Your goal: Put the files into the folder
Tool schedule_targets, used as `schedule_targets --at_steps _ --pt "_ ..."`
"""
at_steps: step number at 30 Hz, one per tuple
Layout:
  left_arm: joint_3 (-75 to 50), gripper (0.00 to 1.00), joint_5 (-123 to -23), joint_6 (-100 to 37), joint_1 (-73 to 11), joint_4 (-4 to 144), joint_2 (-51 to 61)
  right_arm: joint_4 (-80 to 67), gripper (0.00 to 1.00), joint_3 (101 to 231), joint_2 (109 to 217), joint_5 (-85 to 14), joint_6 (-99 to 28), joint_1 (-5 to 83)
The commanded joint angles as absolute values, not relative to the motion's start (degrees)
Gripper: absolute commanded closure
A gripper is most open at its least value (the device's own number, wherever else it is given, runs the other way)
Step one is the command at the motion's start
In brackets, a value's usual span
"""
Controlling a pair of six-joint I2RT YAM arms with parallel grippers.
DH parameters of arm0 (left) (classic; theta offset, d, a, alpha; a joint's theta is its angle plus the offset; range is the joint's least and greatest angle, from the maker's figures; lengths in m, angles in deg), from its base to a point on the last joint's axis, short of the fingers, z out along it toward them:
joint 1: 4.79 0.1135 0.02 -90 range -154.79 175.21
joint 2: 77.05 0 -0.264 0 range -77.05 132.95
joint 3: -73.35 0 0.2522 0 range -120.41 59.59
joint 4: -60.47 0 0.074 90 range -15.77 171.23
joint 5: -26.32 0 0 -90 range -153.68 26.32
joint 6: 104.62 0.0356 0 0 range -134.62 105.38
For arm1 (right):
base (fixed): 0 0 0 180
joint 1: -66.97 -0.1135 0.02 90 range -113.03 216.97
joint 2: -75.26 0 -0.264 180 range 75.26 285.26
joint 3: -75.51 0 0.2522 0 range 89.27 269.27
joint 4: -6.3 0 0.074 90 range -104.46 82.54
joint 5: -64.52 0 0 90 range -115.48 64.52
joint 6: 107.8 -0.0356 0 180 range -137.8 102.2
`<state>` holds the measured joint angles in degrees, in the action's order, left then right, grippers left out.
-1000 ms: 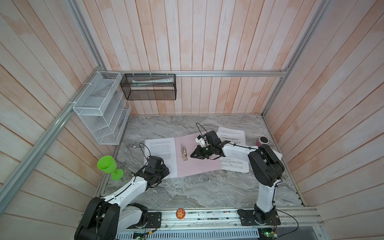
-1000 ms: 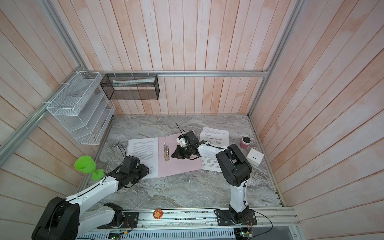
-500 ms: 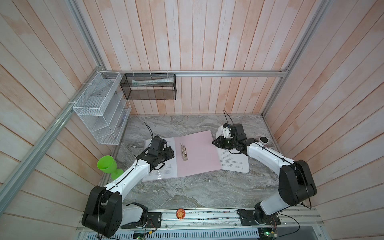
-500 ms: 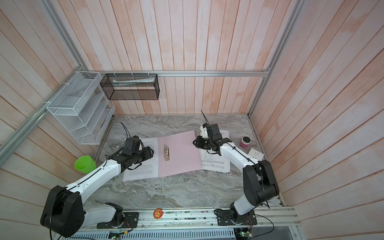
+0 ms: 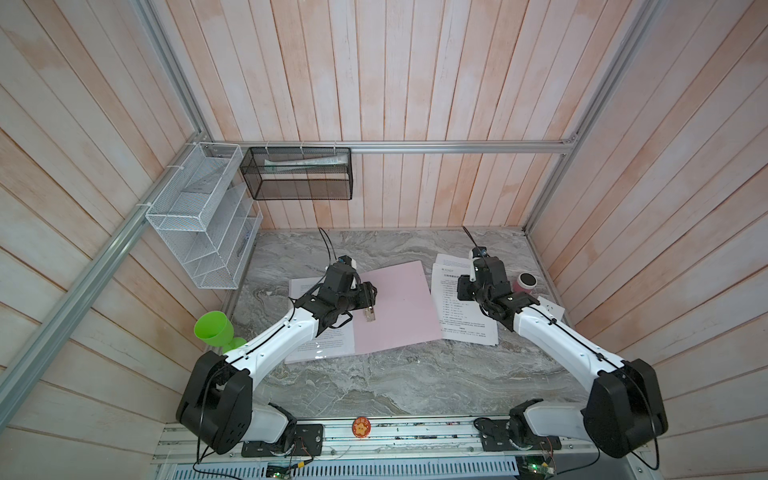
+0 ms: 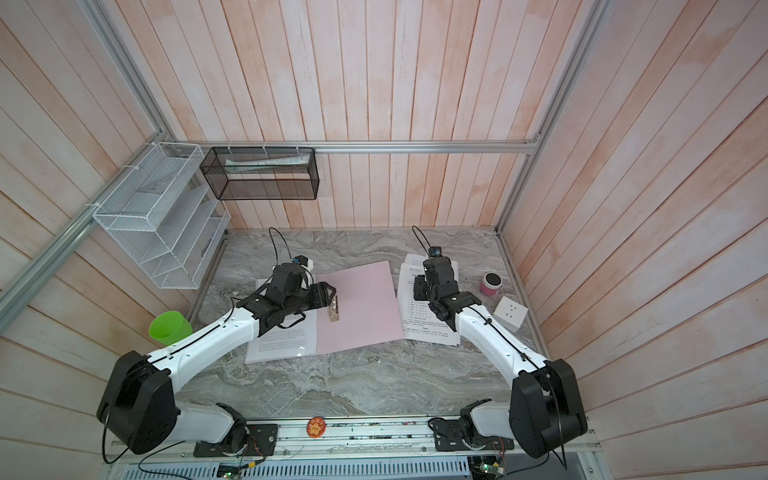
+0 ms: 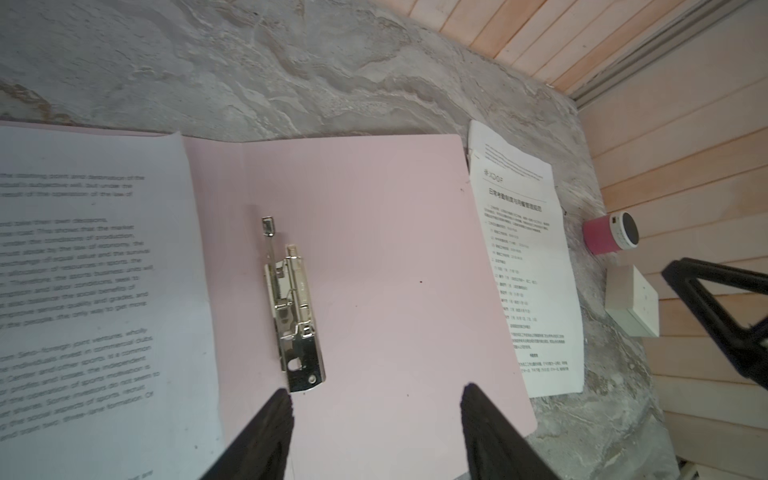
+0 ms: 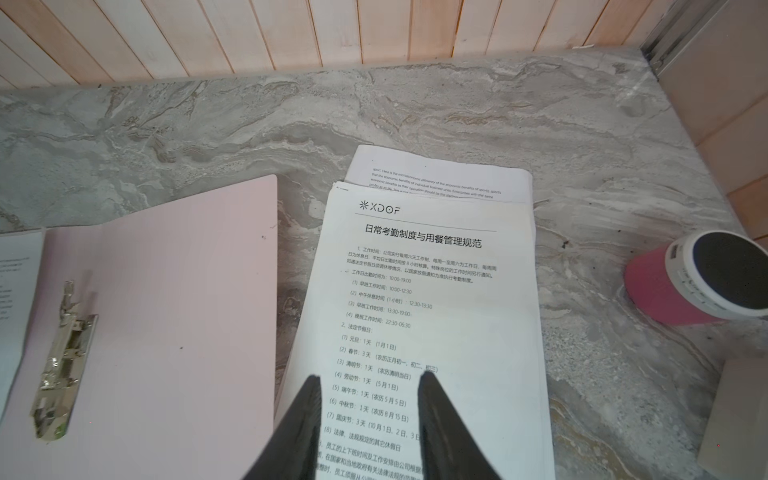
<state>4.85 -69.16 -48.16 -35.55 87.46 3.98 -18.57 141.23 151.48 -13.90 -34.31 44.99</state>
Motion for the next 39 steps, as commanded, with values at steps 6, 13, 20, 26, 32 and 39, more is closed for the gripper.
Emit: schedule_targets --at_steps 6,13,20,26,32,39 --pt "3.32 0.33 -73.0 -46.48 -39.81 82.56 8.56 -16.74 0.62 142.05 155.66 -33.43 -40.77 58.64" --pt "2.78 0.33 -75.87 -47.43 -41.35 79.72 11.54 -15.37 0.51 137.29 154.45 -36.64 -37.55 66.37" --pt "1.24 0.33 -78.23 -47.36 -42.66 77.95 14.86 -16.29 0.44 132.68 155.39 -36.76 -37.74 73.28" --pt "-4.39 0.33 -82.73 -47.14 -44.4 75.56 22.26 -12.9 0.44 128.8 157.68 -40.98 -39.38 75.31" --pt "-14.75 0.33 -84.52 -46.23 -46.97 80.03 33.18 -10.81 0.49 127.24 160.39 -44.98 -40.48 76.28" --pt "-16.92 0.34 -86.7 -47.22 -48.25 78.19 38.1 -10.73 0.5 127.07 161.42 -45.46 -39.6 76.86"
